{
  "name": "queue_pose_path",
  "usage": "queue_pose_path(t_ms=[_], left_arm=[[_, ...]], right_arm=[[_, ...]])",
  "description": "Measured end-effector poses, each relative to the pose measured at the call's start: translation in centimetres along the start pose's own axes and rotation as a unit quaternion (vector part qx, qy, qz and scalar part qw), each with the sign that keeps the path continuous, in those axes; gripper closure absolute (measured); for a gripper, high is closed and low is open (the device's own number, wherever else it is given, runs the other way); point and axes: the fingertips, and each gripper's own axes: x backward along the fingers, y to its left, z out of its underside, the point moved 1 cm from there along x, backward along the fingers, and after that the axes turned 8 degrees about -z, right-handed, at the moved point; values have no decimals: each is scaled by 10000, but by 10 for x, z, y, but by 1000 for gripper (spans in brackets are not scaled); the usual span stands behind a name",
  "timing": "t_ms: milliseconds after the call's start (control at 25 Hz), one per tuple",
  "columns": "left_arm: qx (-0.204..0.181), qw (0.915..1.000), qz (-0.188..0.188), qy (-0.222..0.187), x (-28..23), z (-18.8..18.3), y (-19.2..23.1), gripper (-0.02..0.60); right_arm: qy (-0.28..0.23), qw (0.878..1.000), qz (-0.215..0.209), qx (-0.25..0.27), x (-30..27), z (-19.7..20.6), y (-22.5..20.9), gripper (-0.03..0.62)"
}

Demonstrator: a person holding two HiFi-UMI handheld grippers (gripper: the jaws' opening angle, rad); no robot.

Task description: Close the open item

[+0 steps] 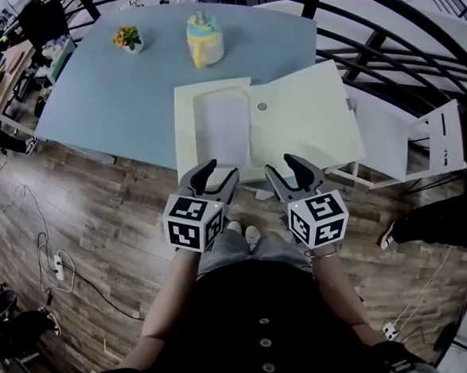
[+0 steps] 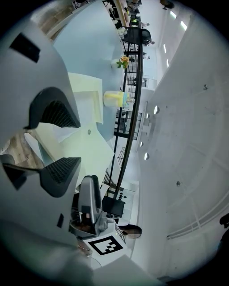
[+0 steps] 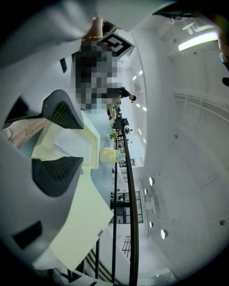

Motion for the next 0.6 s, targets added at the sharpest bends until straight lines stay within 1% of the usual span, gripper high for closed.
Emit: queue_pose_path(t_ms=[320, 600], left_arm=[[-121, 9994, 238, 240, -11, 13, 3, 365], [-160, 9977, 464, 457, -24, 24, -5, 365]], right_arm=[[89, 9988, 412, -239, 8, 11, -14, 410], [194, 9946, 846, -571, 27, 31, -35, 410]])
